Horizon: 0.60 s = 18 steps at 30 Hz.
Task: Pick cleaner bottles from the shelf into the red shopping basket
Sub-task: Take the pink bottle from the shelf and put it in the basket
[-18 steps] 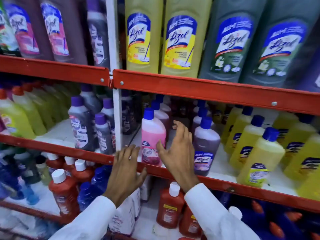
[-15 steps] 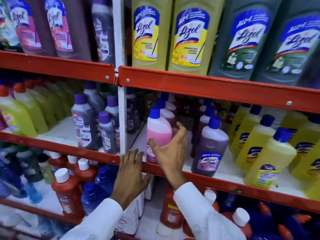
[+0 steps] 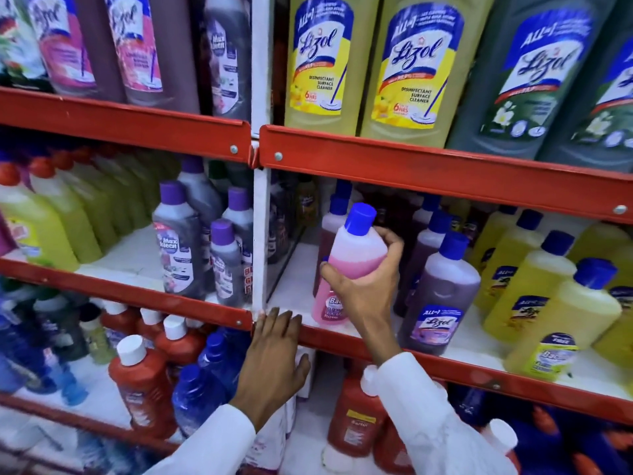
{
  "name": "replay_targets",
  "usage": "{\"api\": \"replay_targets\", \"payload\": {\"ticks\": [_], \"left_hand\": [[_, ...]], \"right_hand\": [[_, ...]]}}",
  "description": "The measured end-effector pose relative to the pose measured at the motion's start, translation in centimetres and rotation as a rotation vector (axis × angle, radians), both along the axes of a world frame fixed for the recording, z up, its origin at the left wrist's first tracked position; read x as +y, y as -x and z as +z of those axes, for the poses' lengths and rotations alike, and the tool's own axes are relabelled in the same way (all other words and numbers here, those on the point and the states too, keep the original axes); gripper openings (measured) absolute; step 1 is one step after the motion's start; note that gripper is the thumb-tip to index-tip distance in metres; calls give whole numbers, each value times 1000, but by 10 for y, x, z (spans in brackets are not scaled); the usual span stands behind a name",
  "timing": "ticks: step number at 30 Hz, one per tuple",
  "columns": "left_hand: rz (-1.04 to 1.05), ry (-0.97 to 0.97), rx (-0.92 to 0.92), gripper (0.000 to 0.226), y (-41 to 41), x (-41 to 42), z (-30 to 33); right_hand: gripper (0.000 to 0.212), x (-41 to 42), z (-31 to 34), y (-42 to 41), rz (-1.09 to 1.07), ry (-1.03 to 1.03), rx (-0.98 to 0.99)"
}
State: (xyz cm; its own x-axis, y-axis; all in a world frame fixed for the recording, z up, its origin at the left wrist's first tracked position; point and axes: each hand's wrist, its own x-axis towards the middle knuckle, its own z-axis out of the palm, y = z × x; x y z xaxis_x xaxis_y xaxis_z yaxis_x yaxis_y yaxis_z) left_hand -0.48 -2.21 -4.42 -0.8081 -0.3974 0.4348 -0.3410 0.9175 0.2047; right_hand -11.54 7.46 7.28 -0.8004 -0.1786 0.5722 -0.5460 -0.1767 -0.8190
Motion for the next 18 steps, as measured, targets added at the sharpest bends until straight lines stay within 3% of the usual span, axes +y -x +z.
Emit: {"api": "replay_targets", "payload": {"ticks": [4,8,11,15,18], "left_hand": [[-10,-3,35,60,5,2,1],[-9,-28,22,62,7,2,-2],[-28,-52,32,62,7,-1,-5],[-44,-58,62,57,4,0,-2],[-64,-40,85,53,4,2,1]], "right_hand": [[76,38,31,8,451,169,-5],[81,63,42,12,1065,361,-363],[70,74,53,7,1351,343,-349],[75,88,62,-1,1348,330,-364],[87,98,70,-16,911,330,-337]]}}
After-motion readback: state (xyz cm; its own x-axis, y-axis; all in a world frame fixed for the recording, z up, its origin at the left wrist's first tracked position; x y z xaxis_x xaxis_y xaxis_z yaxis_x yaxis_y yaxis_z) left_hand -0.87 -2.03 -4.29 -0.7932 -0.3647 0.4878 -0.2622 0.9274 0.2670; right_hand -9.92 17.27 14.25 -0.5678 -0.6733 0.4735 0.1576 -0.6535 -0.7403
